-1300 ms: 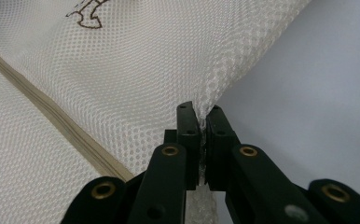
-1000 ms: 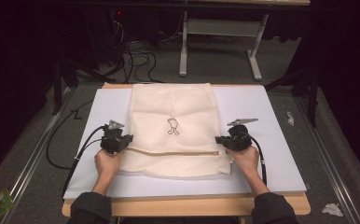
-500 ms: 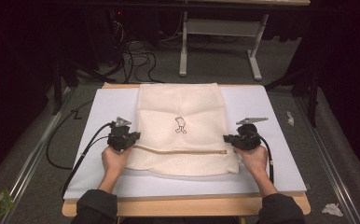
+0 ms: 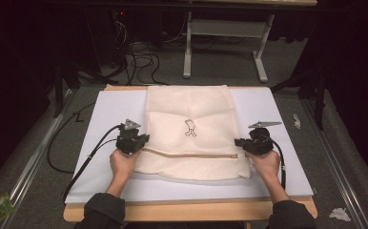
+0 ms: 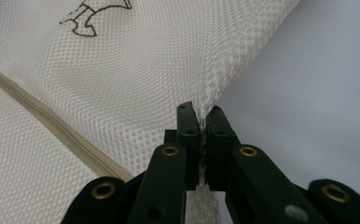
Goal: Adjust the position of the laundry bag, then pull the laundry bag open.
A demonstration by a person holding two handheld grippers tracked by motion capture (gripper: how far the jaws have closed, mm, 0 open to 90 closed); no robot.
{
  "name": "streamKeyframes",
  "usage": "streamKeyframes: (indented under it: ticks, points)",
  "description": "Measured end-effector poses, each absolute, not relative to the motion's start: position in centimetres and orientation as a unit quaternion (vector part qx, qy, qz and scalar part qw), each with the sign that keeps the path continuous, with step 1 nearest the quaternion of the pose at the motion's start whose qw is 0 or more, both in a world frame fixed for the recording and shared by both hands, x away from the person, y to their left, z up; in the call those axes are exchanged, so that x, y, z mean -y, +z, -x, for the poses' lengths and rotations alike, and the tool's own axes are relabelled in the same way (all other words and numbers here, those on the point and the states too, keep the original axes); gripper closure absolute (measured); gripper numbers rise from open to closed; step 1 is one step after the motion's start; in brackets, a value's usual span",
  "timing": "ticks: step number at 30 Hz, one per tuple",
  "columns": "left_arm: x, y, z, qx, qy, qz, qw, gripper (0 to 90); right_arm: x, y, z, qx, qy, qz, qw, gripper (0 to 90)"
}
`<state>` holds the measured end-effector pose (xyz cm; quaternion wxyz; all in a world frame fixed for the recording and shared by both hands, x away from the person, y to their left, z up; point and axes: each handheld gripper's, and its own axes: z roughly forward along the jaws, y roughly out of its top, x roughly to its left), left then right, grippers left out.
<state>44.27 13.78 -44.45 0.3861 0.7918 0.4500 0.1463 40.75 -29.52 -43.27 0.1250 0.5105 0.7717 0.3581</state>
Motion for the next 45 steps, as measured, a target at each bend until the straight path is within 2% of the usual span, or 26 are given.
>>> streamKeyframes:
  ticks: [11, 31, 37, 45]
  points:
    - [-12.5, -44.5, -44.3, -0.439, 0.143, -0.799, 0.386, 86.3, 31.5, -43.2, -40.1, -0.758, 0.361, -0.527, 0.130, 88.1]
    - [-12.4, -45.1, -44.3, -0.435, 0.151, -0.805, 0.373, 82.8, 31.3, -44.2, -40.5, -0.762, 0.350, -0.531, 0.124, 85.7]
    - [-12.6, -45.3, -44.2, -0.436, 0.154, -0.805, 0.371, 79.6, 31.3, -44.3, -40.5, -0.762, 0.348, -0.531, 0.124, 83.8]
    - [-13.0, -45.6, -43.7, -0.438, 0.167, -0.801, 0.372, 70.1, 31.5, -45.3, -40.5, -0.761, 0.348, -0.534, 0.122, 80.9]
